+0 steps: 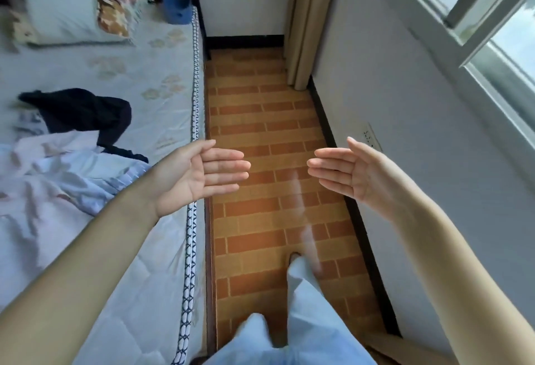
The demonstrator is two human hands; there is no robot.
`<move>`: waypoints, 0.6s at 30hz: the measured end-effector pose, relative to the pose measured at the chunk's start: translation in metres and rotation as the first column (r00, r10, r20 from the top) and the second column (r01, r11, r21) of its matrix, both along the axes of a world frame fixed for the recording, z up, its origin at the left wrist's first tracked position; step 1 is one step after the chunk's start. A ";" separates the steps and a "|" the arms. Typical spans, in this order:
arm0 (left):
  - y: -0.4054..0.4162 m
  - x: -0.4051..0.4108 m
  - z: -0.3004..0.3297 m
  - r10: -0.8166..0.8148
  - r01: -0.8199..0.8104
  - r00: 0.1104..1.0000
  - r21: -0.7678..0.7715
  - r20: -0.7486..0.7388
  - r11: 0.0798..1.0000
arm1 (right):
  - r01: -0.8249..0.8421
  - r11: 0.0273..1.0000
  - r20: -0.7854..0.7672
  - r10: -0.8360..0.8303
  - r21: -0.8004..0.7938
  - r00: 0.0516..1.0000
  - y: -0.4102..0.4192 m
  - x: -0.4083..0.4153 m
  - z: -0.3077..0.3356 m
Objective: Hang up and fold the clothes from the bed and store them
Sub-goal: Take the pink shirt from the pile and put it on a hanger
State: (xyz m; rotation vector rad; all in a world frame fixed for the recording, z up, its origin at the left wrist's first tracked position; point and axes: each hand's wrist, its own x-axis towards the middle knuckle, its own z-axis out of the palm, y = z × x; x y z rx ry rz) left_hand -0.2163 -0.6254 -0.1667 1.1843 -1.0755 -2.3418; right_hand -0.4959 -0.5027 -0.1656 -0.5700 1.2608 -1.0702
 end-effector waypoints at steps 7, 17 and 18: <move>-0.037 -0.044 0.004 0.245 -0.245 0.969 -0.003 -0.007 0.969 | -0.247 0.969 -0.007 0.247 -0.009 0.969 -0.113 -0.064 0.008; -0.052 -0.046 0.004 0.555 -0.556 0.830 0.013 0.045 0.831 | -0.476 0.878 0.047 0.474 0.050 0.879 -0.226 -0.068 -0.002; -0.054 -0.043 0.005 0.577 -0.578 0.815 0.015 0.054 0.816 | -0.501 0.863 0.050 0.499 0.061 0.865 -0.236 -0.063 -0.003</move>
